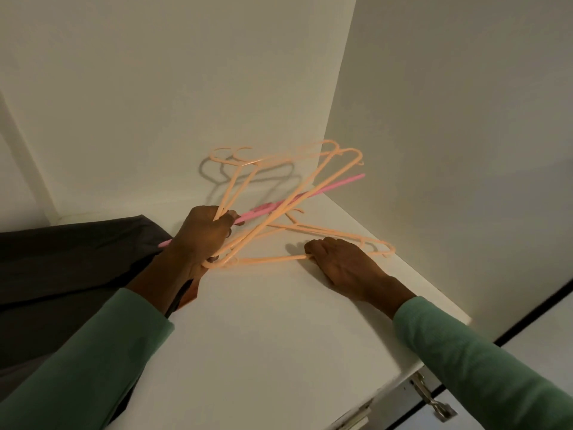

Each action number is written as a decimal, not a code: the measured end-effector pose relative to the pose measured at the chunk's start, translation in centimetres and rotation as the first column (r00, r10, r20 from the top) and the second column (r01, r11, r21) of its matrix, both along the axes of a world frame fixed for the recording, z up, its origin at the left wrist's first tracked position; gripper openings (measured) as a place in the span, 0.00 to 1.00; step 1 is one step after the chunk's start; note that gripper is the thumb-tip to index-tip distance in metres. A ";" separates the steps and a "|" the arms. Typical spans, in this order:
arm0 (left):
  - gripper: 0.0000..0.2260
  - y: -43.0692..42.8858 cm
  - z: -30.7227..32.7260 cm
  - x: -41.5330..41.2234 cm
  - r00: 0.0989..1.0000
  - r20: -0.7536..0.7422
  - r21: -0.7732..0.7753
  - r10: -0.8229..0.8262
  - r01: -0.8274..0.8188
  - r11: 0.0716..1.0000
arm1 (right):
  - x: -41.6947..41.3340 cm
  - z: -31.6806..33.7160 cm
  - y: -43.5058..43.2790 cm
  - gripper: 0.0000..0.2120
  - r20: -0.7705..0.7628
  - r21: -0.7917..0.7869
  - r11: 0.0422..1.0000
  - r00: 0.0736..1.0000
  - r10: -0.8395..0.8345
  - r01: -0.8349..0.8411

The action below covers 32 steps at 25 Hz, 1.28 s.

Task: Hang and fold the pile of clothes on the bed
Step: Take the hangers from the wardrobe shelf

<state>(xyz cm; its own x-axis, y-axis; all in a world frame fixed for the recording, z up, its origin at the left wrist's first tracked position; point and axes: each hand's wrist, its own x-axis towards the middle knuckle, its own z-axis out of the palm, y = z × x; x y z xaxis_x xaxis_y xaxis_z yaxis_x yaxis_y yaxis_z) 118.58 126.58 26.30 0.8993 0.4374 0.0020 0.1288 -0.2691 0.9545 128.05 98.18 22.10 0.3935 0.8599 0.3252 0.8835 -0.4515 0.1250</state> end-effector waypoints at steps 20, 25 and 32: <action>0.25 -3.5 -2.1 -3.2 0.994 -0.032 0.814 -0.104 0.086 0.574 | -1.9 -0.1 -2.2 0.15 0.302 0.160 0.947 0.899 -0.317 0.279; 0.41 -7.8 0.9 -7.4 0.976 0.192 0.972 -0.105 -0.174 0.158 | -6.6 3.4 -5.7 0.16 0.367 0.256 0.893 0.817 -0.445 0.371; 0.49 -17.7 2.3 -14.2 0.821 -0.014 0.914 -0.570 0.242 0.325 | -21.5 3.2 -17.4 0.21 0.500 0.355 0.776 0.596 -0.629 0.522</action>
